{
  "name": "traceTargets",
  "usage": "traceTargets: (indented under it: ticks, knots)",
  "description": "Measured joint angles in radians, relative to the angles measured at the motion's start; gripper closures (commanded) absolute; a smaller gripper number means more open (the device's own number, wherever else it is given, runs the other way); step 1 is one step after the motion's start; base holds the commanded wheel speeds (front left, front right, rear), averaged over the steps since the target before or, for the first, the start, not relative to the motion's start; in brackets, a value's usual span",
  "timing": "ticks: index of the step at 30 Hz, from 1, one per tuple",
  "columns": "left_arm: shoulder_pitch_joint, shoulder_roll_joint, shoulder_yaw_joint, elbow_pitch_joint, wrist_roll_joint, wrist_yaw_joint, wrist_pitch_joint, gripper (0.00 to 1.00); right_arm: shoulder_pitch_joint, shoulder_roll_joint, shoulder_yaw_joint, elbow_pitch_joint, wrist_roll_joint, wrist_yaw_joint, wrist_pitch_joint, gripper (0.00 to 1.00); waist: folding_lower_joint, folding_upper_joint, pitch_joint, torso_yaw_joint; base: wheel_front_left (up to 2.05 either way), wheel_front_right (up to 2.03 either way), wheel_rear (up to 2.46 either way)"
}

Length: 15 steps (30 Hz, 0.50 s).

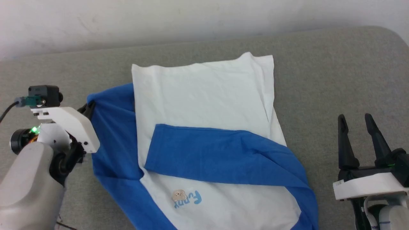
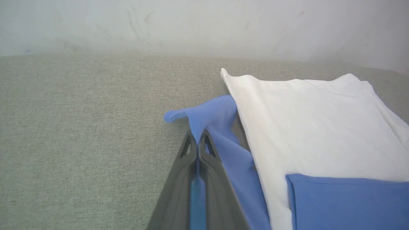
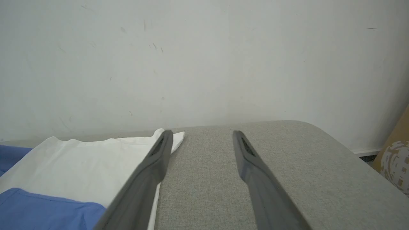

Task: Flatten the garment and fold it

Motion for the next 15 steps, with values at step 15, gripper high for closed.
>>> traceTargets:
  ticks: [15]
  knots:
    - [0.158, -0.108, -0.159, -0.485, 0.137, 0.095, -0.119, 1.00, 0.049, -0.002, -0.012, -0.038, 0.003, 0.000, 0.034, 0.00, -0.0001, 0.0000, -0.096, 0.049, 0.00, 0.00, 0.00]
